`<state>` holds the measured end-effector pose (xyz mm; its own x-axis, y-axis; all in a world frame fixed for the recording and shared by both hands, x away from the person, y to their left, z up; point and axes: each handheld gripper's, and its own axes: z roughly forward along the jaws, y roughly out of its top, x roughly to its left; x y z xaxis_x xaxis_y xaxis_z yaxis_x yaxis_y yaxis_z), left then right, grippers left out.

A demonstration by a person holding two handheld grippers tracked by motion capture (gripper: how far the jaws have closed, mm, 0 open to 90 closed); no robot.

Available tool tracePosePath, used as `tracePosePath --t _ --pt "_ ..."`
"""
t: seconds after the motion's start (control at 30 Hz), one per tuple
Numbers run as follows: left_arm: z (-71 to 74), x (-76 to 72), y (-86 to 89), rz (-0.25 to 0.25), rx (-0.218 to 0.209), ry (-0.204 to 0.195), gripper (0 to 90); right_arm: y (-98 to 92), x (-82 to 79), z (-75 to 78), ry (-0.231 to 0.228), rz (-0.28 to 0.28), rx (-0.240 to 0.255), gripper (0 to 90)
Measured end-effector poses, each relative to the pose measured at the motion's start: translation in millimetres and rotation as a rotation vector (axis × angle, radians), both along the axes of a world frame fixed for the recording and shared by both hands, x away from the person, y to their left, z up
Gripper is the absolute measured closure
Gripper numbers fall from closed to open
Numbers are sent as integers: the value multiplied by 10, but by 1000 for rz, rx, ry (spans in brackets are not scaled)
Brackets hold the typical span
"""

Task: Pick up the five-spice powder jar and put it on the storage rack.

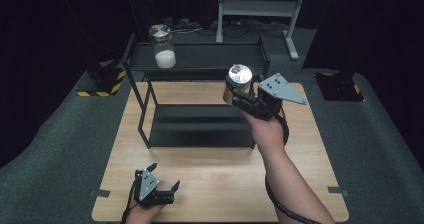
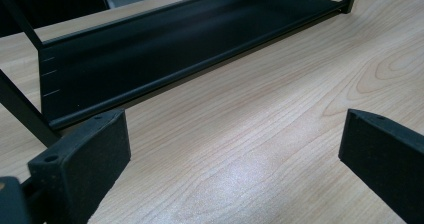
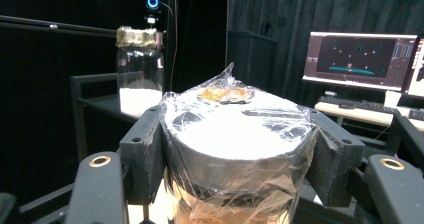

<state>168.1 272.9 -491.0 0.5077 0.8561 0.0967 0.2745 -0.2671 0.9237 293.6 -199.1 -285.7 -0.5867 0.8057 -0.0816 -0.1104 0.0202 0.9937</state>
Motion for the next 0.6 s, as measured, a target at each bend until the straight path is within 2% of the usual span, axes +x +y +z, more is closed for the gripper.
tracePosePath --t 0.23,0.6 --pt "-4 1 17 -5 -6 0 4 49 58 150 -30 -11 13 340" --pt "-10 1 33 -9 -16 0 4 141 211 325 -29 -27 21 340"
